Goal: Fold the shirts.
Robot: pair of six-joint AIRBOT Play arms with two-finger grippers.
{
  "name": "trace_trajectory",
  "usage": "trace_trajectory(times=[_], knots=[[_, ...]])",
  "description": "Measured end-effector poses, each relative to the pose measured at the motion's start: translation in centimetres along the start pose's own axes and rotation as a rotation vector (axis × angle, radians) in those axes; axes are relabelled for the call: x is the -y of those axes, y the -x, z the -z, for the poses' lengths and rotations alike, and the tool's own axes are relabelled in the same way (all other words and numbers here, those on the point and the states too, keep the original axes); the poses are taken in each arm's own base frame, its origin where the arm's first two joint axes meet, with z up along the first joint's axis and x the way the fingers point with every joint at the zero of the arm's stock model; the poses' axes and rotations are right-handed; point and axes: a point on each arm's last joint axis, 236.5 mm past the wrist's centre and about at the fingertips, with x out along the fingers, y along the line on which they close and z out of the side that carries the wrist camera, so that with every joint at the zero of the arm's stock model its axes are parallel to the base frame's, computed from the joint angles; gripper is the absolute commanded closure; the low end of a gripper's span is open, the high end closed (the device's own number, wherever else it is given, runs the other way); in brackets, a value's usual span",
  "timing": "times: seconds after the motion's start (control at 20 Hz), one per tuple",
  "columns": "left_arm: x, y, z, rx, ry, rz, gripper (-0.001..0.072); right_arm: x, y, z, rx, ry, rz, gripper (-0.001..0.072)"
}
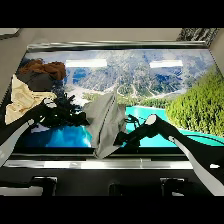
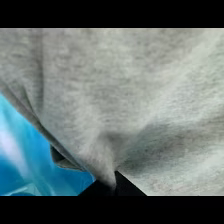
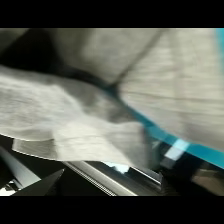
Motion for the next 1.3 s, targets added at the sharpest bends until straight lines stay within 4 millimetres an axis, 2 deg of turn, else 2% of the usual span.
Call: trace_trajectory(times=[0.05, 0.1, 0.2, 0.3, 0.4, 0.45, 0.55, 0.6, 0.65, 0.7, 0.75, 0.8, 0.9, 0.95, 1.0, 1.1, 1.2, 1.3], knots=[[0.2, 0.2, 0.0, 0.007, -0.008, 0.003, 0.0680, -0.5, -0.8, -0.3, 0.017, 0.003, -0.004, 0.0380], [0.4, 0.5, -0.1, 0.015, -0.017, 0.004, 0.0680, -0.7, -1.4, -0.8, 0.044, 0.010, -0.001, 0.0654], [1.0, 1.2, -0.4, 0.040, -0.047, 0.007, 0.0680, -1.6, -1.9, -1.7, 0.088, 0.015, -0.014, 0.0669], [2.0, 2.6, -0.9, 0.078, -0.092, 0.002, 0.0681, -2.8, -1.1, -2.8, 0.131, 0.048, -0.021, 0.0670], [3.4, 5.2, -2.1, 0.148, -0.171, -0.024, 0.0681, -4.1, 1.6, -4.6, 0.213, 0.133, -0.005, 0.0671], [4.3, 6.9, -2.8, 0.193, -0.220, -0.041, 0.0681, -4.9, 3.8, -5.6, 0.269, 0.195, 0.017, 0.0671], [7.6, 11.6, -4.3, 0.319, -0.332, -0.064, 0.0681, -7.5, 10.2, -8.0, 0.437, 0.347, 0.077, 0.0671], [9.9, 14.6, -5.0, 0.398, -0.391, -0.067, 0.0681, -9.3, 14.6, -9.0, 0.553, 0.433, 0.115, 0.0670], [12.8, 18.3, -5.3, 0.491, -0.453, -0.061, 0.0681, -11.4, 19.3, -9.6, 0.677, 0.510, 0.145, 0.0670], [16.3, 22.3, -5.1, 0.596, -0.521, -0.044, 0.0681, -14.0, 24.8, -9.4, 0.826, 0.596, 0.182, 0.0670], [20.0, 26.8, -4.2, 0.711, -0.593, -0.022, 0.0681, -16.8, 30.2, -8.6, 0.978, 0.675, 0.208, 0.0670], [23.5, 31.3, -2.9, 0.830, -0.663, -0.002, 0.0681, -19.9, 36.1, -6.7, 1.151, 0.752, 0.226, 0.0670], [29.3, 40.6, 1.4, 1.092, -0.787, 0.025, 0.0681, -24.7, 45.8, -1.1, 1.447, 0.867, 0.246, 0.0670], [31.0, 44.1, 3.6, 1.192, -0.821, 0.033, 0.0681, -26.4, 49.4, 2.3, 1.564, 0.907, 0.242, 0.0670], [32.2, 47.1, 6.0, 1.278, -0.849, 0.034, 0.0681, -27.4, 51.9, 5.2, 1.650, 0.929, 0.232, 0.0670], [33.1, 51.3, 9.7, 1.413, -0.868, 0.011, 0.0681, -27.9, 55.0, 9.5, 1.754, 0.945, 0.249, 0.0670], [32.4, 53.9, 11.5, 1.496, -0.844, -0.054, 0.0681, -26.7, 56.4, 11.5, 1.783, 0.908, 0.308, 0.0669], [30.3, 54.8, 11.6, 1.512, -0.799, -0.170, 0.0681, -24.1, 56.8, 11.6, 1.758, 0.822, 0.403, 0.0669]])
